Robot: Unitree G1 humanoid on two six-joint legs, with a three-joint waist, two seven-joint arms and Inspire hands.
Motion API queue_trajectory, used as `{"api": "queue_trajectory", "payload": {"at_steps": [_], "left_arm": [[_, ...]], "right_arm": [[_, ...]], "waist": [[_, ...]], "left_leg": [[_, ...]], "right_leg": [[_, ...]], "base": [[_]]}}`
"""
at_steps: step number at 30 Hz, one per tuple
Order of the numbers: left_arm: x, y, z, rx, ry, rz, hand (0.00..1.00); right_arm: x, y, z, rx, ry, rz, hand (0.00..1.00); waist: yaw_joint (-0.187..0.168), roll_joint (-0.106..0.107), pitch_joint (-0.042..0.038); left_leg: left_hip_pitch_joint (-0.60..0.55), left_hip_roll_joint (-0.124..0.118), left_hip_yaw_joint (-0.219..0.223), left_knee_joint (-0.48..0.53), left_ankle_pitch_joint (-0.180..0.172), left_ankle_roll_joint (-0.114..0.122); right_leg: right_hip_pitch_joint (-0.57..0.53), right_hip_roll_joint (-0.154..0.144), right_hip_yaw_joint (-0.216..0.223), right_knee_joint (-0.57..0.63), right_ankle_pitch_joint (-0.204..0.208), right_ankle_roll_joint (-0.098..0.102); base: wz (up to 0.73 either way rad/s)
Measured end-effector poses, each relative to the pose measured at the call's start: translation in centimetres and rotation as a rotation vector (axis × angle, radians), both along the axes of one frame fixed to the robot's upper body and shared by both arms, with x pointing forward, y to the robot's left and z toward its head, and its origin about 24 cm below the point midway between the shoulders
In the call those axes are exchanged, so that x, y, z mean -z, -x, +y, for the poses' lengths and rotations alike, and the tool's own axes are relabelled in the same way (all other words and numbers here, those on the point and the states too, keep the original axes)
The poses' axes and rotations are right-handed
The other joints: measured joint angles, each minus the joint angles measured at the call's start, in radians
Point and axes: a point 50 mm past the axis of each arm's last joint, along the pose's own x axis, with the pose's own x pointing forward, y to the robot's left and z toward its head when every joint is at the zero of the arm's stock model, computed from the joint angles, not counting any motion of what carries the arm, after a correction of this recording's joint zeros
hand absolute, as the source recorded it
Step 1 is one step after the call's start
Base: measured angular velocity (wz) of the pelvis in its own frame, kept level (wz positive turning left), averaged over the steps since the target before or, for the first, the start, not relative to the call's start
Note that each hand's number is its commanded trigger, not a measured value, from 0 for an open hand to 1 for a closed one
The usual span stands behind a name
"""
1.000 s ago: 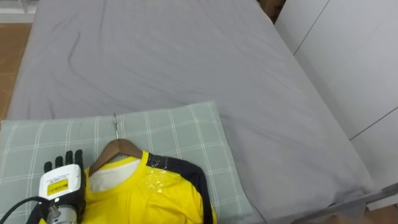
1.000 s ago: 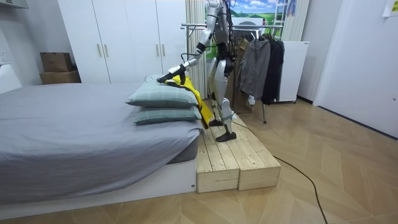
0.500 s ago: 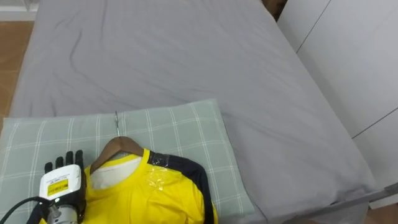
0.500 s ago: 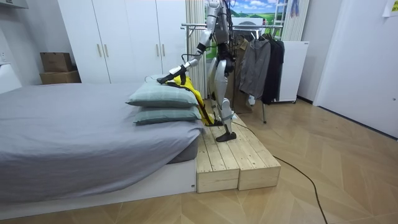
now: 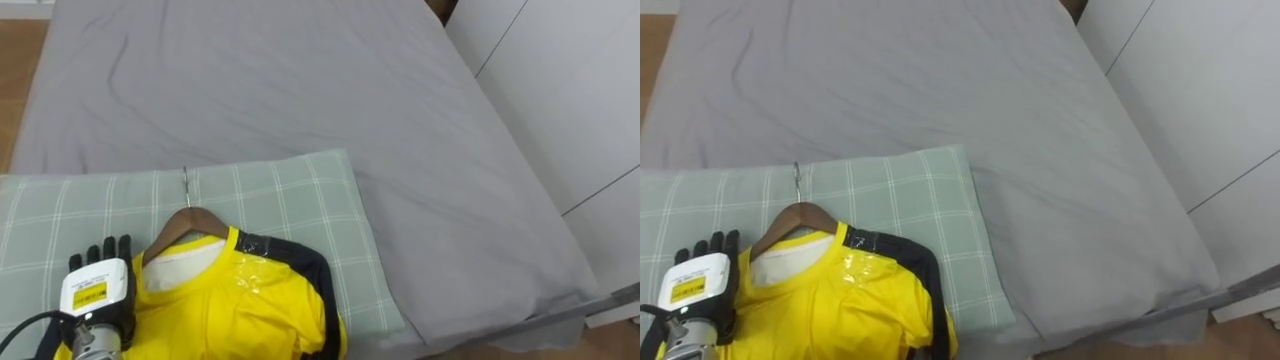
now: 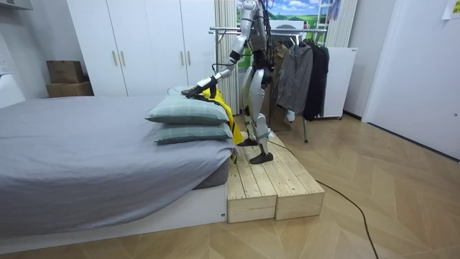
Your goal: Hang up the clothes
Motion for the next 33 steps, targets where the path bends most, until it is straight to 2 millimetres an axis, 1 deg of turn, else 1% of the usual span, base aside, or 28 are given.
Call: {"api": "queue_trajectory", "payload": {"at_steps": [1,5,9,13,19,26,29,33], "left_arm": [[-0.03,-0.02,0.02,0.0,-0.001,-0.001,1.0],[-0.25,-0.24,0.03,0.001,-0.006,-0.014,1.0],[-0.91,-0.82,0.19,0.002,-0.019,-0.042,1.0],[-0.86,-0.68,0.41,-0.006,-0.025,-0.038,1.0],[-0.9,-0.62,0.59,-0.01,-0.03,-0.036,1.0],[-0.88,-0.64,0.55,-0.024,0.001,-0.05,1.0],[-0.8,-0.65,0.4,-0.027,0.017,-0.051,1.0],[-0.48,-0.5,0.24,-0.047,0.049,-0.038,1.0]], "right_arm": [[0.0,0.01,0.02,0.0,-0.005,0.001,0.0],[0.01,0.01,0.1,0.0,-0.016,0.002,0.0],[0.03,0.03,0.17,-0.008,-0.019,0.004,0.0],[0.03,0.11,0.17,-0.003,-0.02,0.007,0.0],[0.04,0.62,0.06,0.008,-0.018,0.027,0.0],[0.04,0.64,0.06,0.009,-0.018,0.028,0.0],[0.04,0.64,0.08,0.009,-0.023,0.028,0.0],[0.04,0.65,0.08,0.009,-0.023,0.029,0.0]], "waist": [[-0.001,0.0,0.0],[-0.001,0.0,0.0002],[-0.001,0.0,0.0007],[0.0,0.005,0.0036],[0.0,0.006,0.0043],[0.004,0.009,0.0058],[0.008,0.014,0.006],[0.013,0.028,0.0064]], "left_leg": [[0.0,0.0,0.0,0.001,0.0,0.0],[0.0,0.0,0.0,0.003,0.0,0.0],[0.0,0.001,0.0,0.005,0.0,0.0],[0.0,0.001,0.0,0.005,0.0,0.0],[0.001,0.001,0.0,0.003,0.0,0.0],[0.006,0.0,0.0,-0.002,0.0,0.0],[0.009,0.001,0.0,-0.003,0.0,0.0],[0.025,0.0,0.001,-0.015,0.0,0.0]], "right_leg": [[0.0,0.0,0.0,0.001,0.0,0.0],[0.0,0.0,0.0,0.002,0.0,0.0],[0.001,0.0,0.0,0.004,0.001,-0.001],[0.001,0.0,0.0,0.004,0.001,-0.001],[0.001,0.0,0.001,0.003,0.001,-0.001],[0.005,0.0,0.001,0.002,0.001,-0.001],[0.009,0.001,0.001,0.001,0.001,-0.001],[0.02,0.002,0.003,-0.001,0.001,-0.001]], "base": [[0.0],[0.0],[0.0],[0.0],[0.0],[0.0],[0.0],[0.0]]}}
